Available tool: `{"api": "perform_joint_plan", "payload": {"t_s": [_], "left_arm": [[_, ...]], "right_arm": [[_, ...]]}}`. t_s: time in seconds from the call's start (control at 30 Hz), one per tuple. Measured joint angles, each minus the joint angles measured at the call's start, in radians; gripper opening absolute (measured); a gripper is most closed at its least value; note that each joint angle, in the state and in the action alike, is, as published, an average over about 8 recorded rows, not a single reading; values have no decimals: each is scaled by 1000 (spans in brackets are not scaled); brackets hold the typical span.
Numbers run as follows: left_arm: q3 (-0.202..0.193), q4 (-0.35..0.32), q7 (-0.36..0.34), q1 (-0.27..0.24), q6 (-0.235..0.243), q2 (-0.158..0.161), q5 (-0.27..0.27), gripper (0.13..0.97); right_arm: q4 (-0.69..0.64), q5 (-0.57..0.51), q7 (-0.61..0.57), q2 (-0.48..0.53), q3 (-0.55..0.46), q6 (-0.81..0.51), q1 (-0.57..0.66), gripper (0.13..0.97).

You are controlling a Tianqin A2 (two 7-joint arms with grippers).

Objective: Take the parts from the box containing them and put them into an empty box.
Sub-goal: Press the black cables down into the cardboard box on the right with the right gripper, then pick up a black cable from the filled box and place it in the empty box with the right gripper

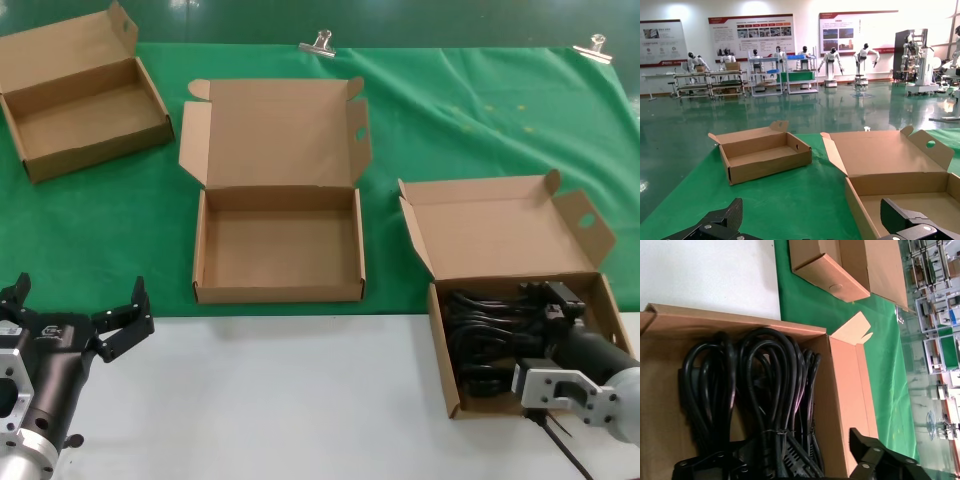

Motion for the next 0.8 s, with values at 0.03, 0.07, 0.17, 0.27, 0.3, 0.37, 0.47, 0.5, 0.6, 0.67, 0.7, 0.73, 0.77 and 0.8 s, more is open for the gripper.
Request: {"api": "perform_joint_plan", "payload": {"t_s": [0.03,0.07,0.17,0.27,0.3,0.37,0.47,0.5,0.6,0.67,0.7,0.73,0.77,0.8], "left_arm": [[0,0,0,0,0,0,0,966],[0,0,0,0,0,0,0,966],[0,0,0,0,0,0,0,966],[0,0,0,0,0,0,0,966],[0,0,0,0,0,0,0,966],[0,0,0,0,0,0,0,966],[0,0,0,0,0,0,0,966],[0,0,0,0,0,0,0,966],[0,0,0,0,0,0,0,966],[0,0,0,0,0,0,0,966],[0,0,0,0,0,0,0,966],[0,0,0,0,0,0,0,966],[0,0,0,0,0,0,0,966],[0,0,0,0,0,0,0,966]], "right_arm": [[-1,0,0,-1,0,-1,0,672],[-2,0,1,-1,0,-2,-1,651],[-1,0,3,0,0,-1,-2,597],[3,0,7,2,0,0,-5,516],[5,0,8,4,0,1,-6,489],[9,0,11,6,0,3,-8,435],[16,0,15,11,0,7,-12,435],[18,0,17,13,0,8,-13,435],[28,0,23,19,0,14,-17,375],[36,0,27,25,0,18,-20,335],[41,0,30,28,0,21,-22,315],[47,0,32,31,0,24,-24,295],[53,0,35,34,0,28,-26,276],[60,0,38,38,0,32,-28,276]]}}
